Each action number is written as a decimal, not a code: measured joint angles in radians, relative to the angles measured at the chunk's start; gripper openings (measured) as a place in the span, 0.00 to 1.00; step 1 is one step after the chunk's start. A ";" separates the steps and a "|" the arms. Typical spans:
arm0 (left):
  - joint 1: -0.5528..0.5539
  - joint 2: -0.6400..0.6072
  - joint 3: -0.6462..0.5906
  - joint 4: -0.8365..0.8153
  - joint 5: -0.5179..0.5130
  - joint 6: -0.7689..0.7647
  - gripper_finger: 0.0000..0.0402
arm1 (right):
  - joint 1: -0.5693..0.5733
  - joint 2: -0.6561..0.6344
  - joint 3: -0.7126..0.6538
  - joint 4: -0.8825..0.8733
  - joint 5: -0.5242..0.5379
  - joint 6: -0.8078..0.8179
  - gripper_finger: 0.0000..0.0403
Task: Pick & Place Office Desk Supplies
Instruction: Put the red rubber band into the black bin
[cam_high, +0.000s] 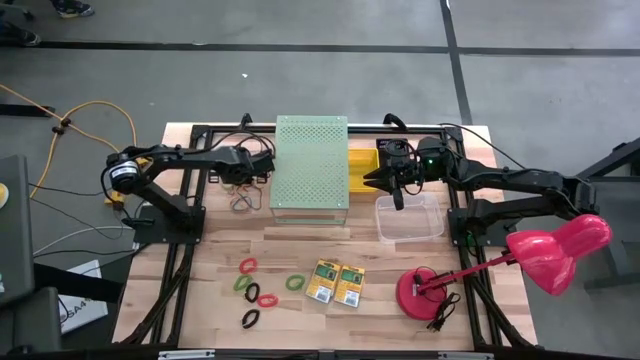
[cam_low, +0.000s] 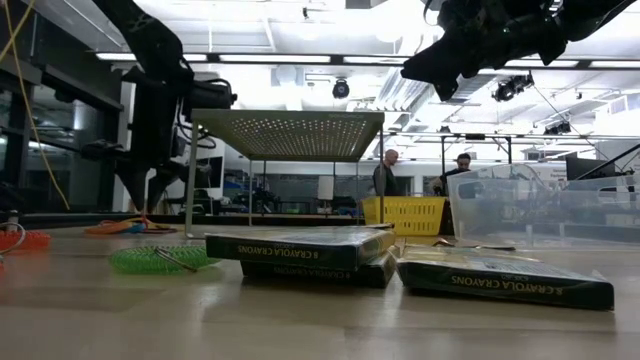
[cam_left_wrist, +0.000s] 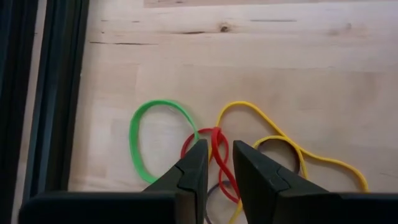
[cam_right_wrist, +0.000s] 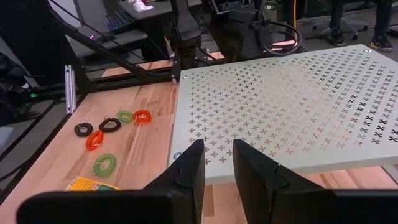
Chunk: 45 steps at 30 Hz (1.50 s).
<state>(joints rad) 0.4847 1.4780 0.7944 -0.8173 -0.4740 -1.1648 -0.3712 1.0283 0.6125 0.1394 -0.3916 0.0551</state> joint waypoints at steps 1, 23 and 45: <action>0.004 0.000 0.000 0.000 0.000 0.000 0.17 | 0.000 0.000 0.000 0.000 0.000 0.000 0.18; 0.013 0.000 -0.030 0.030 0.001 -0.042 0.17 | 0.000 0.000 0.000 0.000 0.000 0.000 0.18; 0.012 0.000 -0.031 0.074 0.031 -0.021 0.17 | 0.000 0.000 0.000 0.000 0.000 0.000 0.18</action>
<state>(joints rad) 0.4969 1.4784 0.7635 -0.7433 -0.4432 -1.1861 -0.3711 1.0283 0.6125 0.1390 -0.3920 0.0554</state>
